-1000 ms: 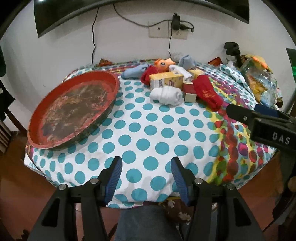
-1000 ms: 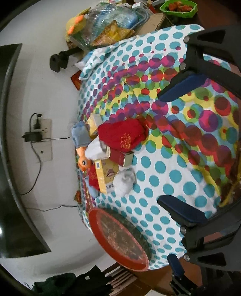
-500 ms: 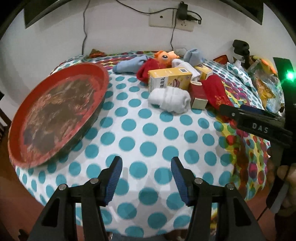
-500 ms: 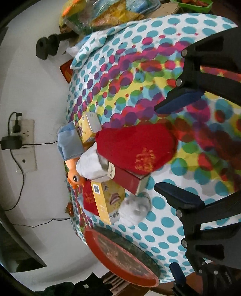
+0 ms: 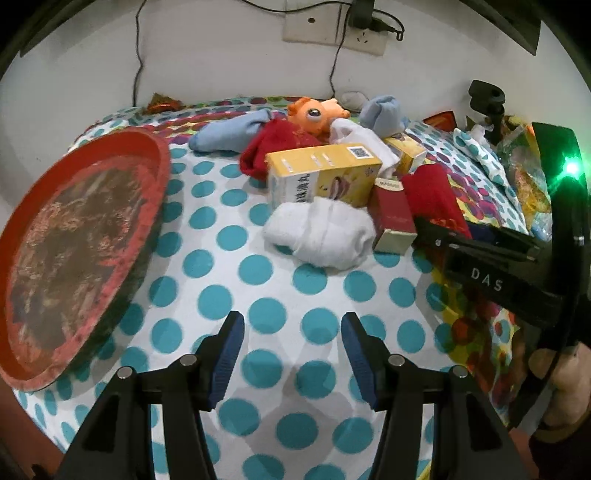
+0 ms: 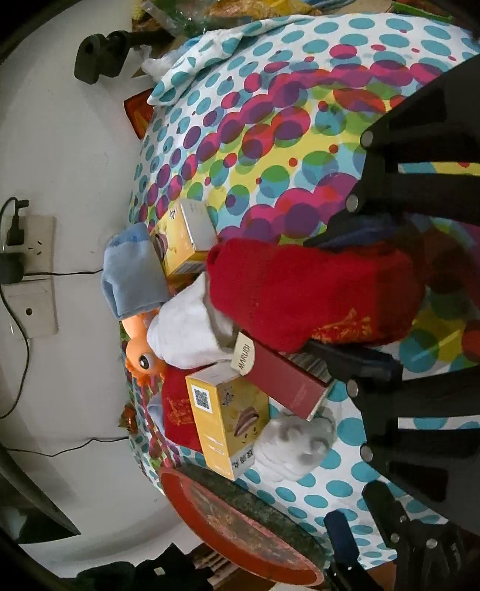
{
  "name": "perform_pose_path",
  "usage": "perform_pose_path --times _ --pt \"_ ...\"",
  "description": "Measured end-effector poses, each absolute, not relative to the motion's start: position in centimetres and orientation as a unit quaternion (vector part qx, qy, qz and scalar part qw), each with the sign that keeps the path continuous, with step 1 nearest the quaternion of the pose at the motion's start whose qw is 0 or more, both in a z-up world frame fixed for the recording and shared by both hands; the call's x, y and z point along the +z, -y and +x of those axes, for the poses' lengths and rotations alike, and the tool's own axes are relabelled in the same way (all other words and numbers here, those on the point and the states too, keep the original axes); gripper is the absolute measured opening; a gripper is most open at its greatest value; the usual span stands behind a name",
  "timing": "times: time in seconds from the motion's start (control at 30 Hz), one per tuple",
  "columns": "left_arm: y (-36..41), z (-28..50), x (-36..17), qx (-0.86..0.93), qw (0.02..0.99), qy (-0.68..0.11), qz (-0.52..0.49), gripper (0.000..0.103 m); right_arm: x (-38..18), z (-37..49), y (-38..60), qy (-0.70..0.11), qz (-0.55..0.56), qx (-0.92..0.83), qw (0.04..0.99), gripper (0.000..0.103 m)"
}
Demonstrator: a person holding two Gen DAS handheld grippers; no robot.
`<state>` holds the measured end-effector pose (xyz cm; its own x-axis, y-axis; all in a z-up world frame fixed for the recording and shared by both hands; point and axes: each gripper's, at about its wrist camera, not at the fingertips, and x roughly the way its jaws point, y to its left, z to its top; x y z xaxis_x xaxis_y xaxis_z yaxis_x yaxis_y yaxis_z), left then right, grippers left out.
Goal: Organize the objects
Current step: 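Reach the left gripper to the white sock while the right gripper grasps the red sock, then grasp the white sock with the left gripper and lift it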
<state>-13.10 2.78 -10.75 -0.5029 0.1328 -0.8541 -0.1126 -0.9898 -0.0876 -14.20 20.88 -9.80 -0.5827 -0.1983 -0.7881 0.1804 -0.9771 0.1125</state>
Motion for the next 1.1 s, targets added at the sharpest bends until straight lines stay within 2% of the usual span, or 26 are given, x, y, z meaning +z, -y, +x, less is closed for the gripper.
perform_pose_path --times 0.13,0.47,0.87,1.1 --pt "-3.5 -13.8 -10.7 0.867 0.08 0.014 -0.493 0.056 -9.4 -13.9 -22.0 0.016 0.428 -0.899 0.092 0.029" --pt "-4.8 -16.2 -10.4 0.87 0.081 0.026 -0.486 0.056 -9.7 -14.1 -25.3 0.05 0.43 -0.899 0.067 0.028" --pt "-6.1 -19.2 -11.4 0.878 0.063 -0.031 -0.473 0.056 -10.2 -14.2 -25.2 0.059 0.43 -0.898 0.07 0.029" --pt "-5.3 -19.1 -12.4 0.878 0.072 -0.028 -0.473 0.057 -10.3 -14.2 -25.2 0.062 0.429 -0.898 0.071 0.029"
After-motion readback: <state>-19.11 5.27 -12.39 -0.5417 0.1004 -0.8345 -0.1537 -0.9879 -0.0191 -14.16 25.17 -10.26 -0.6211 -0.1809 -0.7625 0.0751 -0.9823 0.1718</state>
